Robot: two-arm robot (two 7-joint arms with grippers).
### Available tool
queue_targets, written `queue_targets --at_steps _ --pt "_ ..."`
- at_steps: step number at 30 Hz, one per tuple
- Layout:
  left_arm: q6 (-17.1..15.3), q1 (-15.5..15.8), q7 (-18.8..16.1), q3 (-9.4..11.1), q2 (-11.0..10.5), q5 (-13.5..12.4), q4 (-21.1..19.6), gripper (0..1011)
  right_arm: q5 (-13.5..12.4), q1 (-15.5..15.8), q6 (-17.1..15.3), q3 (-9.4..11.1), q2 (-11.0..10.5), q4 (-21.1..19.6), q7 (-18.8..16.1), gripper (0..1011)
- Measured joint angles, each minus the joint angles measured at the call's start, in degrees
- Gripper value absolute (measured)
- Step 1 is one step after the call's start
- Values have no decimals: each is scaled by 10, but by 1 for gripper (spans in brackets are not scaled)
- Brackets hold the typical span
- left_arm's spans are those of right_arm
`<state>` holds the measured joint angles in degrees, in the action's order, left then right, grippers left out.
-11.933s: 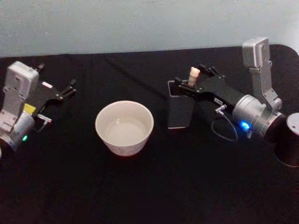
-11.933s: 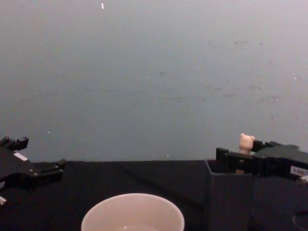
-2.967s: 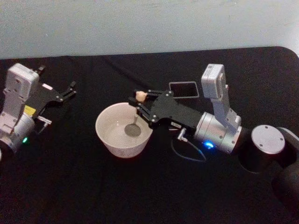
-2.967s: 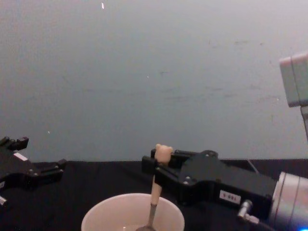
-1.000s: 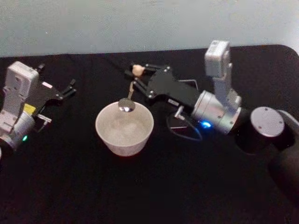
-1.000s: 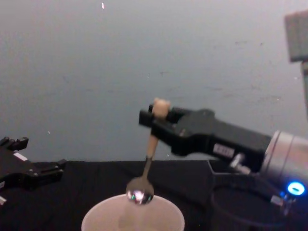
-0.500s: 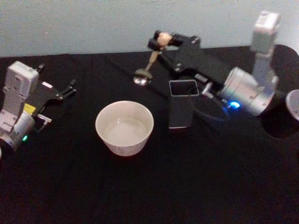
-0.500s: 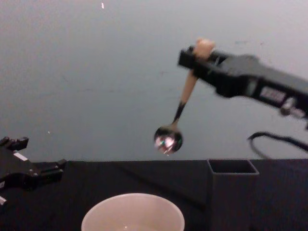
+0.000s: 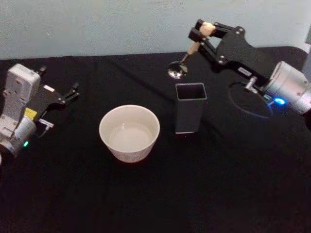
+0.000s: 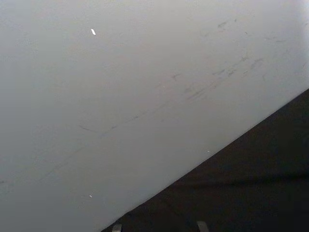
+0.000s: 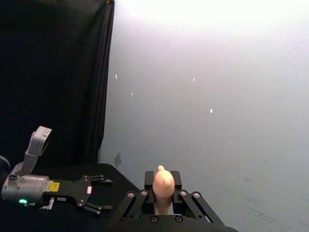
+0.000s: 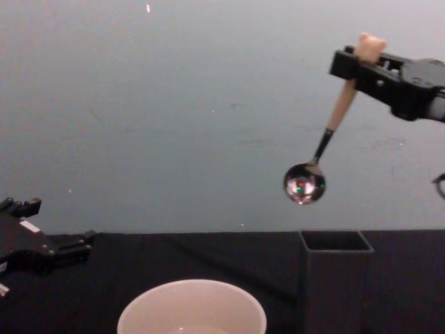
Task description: Pick up the stirring spoon with one hand, stir inside the cup, then place it back in its original position.
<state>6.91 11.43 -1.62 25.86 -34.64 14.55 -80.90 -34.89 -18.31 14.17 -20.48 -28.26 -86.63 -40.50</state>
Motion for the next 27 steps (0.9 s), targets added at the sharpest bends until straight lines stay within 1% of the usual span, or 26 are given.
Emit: queue_targets --at_steps 6,13,20,27 --pt "0 0 0 0 0 0 0 1001 -18 5 -1 11 -19 3 -13 197" --pt "0 0 0 0 0 0 0 1001 -21 5 -1 10 -30 20 -24 197" --pt "0 0 0 0 0 0 0 1001 -11 2 0 -1 -30 38 -27 197" --pt "0 0 0 0 0 0 0 1001 6 -8 4 -14 -23 65 -27 197"
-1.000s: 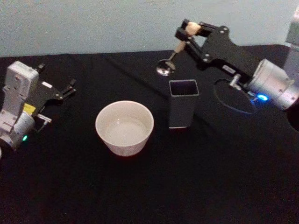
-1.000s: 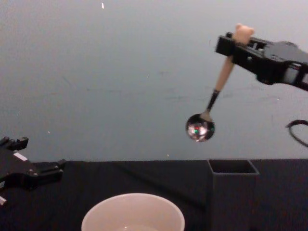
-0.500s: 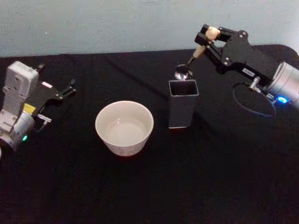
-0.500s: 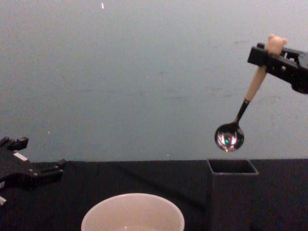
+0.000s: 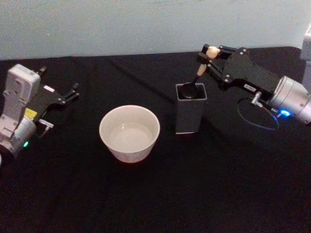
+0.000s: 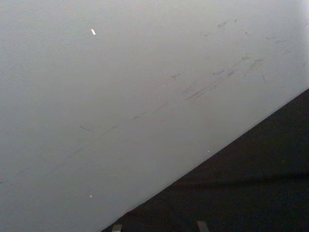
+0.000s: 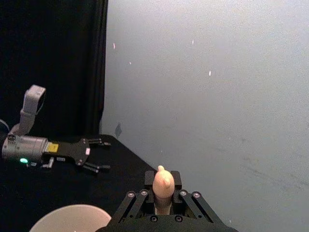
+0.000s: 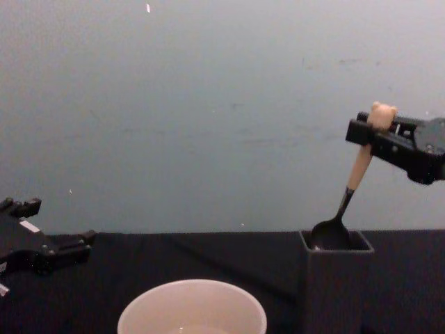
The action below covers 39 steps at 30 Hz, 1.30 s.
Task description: Pick up the stirring spoon with one hand, stir inside the cup, then place it back in its original position.
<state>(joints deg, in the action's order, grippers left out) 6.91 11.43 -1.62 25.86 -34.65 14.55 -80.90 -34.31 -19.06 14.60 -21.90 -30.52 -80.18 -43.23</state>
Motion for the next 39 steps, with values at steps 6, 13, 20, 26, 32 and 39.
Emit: queue_targets --at_steps 6,13,20,26,32,39 --pt "0 0 0 0 0 0 0 1001 13 -10 1 -11 8 26 -1 197" --pt "0 0 0 0 0 0 0 1001 31 -20 0 -26 17 56 -3 197" --pt "0 0 0 0 0 0 0 1001 52 -28 -6 -39 27 85 2 197" --pt "0 0 0 0 0 0 0 1001 60 -31 -9 -43 32 96 6 197" --pt "0 0 0 0 0 0 0 1001 66 -32 -14 -45 37 102 10 197" --pt "0 0 0 0 0 0 0 1001 76 -32 -15 -46 39 103 21 197"
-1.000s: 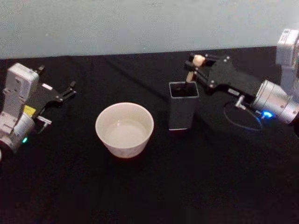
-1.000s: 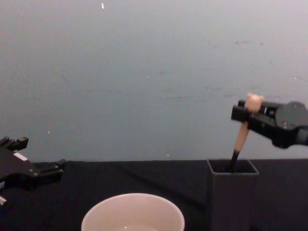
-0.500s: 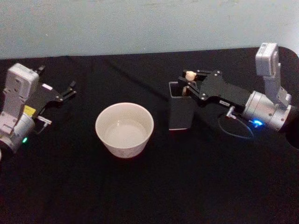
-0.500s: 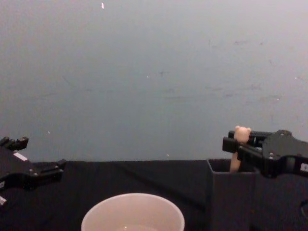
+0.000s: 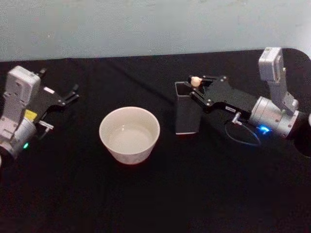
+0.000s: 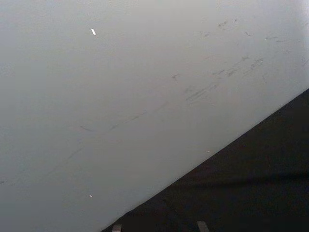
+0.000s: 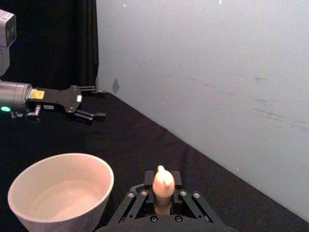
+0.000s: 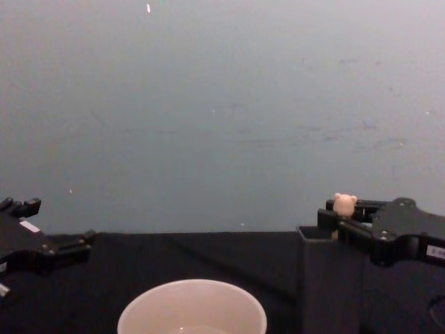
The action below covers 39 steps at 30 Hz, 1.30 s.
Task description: Pick up the stirring spoon with one hand, stir inside the cup, then place it back in its original position.
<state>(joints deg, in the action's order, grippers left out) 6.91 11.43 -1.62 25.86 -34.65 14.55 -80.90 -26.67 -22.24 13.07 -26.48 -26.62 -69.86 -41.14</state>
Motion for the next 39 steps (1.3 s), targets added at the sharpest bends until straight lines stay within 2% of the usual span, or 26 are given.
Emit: queue_targets --at_steps 30,33,34,37,38,39 --pt "0 0 0 0 0 0 0 1001 -4 0 0 0 -1 0 -4 205" --pt "0 0 0 0 0 0 0 1001 -4 0 0 0 -1 0 -4 260" --pt "0 0 0 0 0 0 0 1001 -4 0 0 0 -1 0 -4 326" --pt "0 0 0 0 0 0 0 1001 -4 0 0 0 -1 0 -4 395" --pt "0 0 0 0 0 0 0 1001 -4 0 0 0 -1 0 -4 453" --pt "0 0 0 0 0 0 0 1001 -4 0 0 0 -1 0 -4 453"
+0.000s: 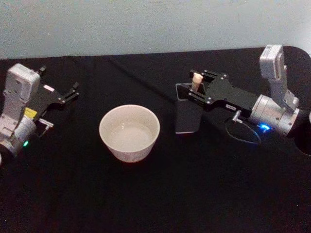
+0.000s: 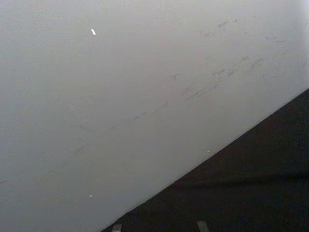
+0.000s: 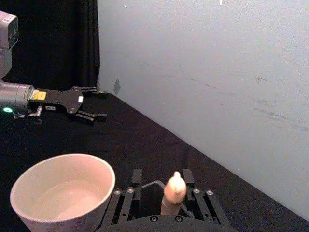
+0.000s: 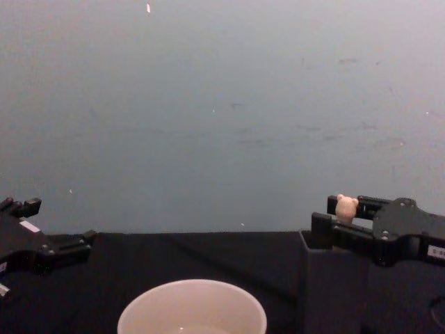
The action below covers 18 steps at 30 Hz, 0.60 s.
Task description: Pick up the stirring spoon with one hand, stir inside the cup, then place it back in its original position.
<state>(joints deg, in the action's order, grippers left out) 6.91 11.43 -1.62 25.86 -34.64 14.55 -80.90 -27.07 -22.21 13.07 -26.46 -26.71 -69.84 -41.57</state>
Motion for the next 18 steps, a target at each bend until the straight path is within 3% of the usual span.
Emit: queue_targets --at_steps 8,18 --pt "0 0 0 0 0 0 0 1001 0 0 0 0 0 0 0 738" --pt "0 0 0 0 0 0 0 1001 0 0 0 0 0 0 0 997"
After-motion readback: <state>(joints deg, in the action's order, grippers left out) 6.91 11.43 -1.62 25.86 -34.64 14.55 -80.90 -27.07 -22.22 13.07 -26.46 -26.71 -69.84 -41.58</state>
